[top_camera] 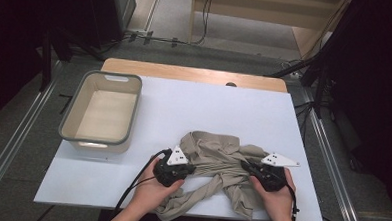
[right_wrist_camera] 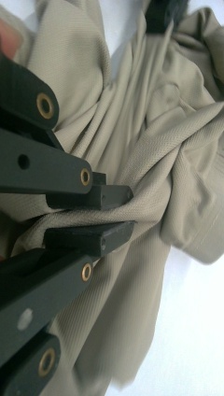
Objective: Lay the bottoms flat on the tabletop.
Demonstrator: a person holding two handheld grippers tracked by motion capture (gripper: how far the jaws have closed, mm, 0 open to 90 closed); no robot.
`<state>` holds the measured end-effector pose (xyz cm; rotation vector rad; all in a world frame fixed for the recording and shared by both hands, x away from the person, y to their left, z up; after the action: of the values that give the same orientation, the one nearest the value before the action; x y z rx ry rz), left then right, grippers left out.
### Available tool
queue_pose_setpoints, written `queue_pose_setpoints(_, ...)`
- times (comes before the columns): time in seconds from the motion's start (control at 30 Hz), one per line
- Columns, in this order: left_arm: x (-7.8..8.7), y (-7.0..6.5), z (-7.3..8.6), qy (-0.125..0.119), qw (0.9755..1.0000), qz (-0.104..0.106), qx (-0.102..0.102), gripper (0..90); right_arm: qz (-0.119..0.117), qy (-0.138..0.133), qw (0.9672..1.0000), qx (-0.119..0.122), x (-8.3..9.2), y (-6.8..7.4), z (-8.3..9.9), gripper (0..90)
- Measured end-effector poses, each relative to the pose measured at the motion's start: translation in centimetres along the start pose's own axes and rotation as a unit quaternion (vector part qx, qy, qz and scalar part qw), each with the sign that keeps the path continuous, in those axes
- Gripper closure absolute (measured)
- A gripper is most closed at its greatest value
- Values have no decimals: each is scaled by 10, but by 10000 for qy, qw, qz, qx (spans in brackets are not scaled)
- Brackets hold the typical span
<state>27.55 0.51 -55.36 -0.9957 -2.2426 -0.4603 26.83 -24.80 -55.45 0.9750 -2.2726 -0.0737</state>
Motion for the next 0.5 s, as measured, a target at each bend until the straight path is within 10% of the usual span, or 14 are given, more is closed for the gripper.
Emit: queue_pose_setpoints(0.5,48,7,35,179,9991,343,-160,900,263,-48,9992,-295,58,-12,29,842)
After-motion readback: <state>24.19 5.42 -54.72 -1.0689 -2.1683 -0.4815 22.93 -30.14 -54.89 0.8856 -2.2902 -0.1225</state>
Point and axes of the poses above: each handheld gripper's, and its own axes: x roughly backward along the jaws, z roughly out of its underside, y roughly to its left, the point moved 7 cm from there along -x, roughly forward along the jaws, and after that the axes turned 15 degrees about -z, right-handed, at the moved point
